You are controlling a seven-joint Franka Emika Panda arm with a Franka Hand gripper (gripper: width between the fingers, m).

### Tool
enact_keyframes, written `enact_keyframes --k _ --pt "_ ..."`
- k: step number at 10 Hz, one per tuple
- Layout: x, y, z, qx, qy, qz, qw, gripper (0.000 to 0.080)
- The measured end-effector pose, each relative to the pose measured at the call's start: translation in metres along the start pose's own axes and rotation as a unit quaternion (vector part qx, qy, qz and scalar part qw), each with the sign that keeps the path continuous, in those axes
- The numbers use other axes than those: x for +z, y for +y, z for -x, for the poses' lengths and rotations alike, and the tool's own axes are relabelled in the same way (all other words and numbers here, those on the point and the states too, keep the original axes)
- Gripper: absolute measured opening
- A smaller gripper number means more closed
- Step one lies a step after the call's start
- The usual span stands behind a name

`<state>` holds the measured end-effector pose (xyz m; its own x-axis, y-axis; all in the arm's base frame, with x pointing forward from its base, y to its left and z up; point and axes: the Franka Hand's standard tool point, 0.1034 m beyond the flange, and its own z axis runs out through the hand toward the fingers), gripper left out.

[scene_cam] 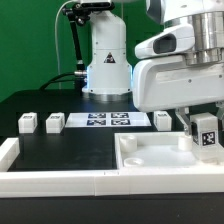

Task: Assemble square table

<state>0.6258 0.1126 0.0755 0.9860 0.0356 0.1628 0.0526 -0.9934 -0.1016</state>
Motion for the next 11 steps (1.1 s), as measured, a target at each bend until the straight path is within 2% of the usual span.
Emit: enact_keyframes --k 3,5,8,11 --pt "0.0017 -0.0004 -0.0005 0.153 0.003 0.004 0.988 0.0290" --pt "0.0021 0.0007 -0.0002 0.266 0.004 0.007 0.964 0.0290" --pt "0.0023 0.0015 0.0009 0.406 0.007 0.016 0.914 0.0291" --pt "0.0023 0.0011 0.0030 0.507 0.000 0.019 0.861 0.0291"
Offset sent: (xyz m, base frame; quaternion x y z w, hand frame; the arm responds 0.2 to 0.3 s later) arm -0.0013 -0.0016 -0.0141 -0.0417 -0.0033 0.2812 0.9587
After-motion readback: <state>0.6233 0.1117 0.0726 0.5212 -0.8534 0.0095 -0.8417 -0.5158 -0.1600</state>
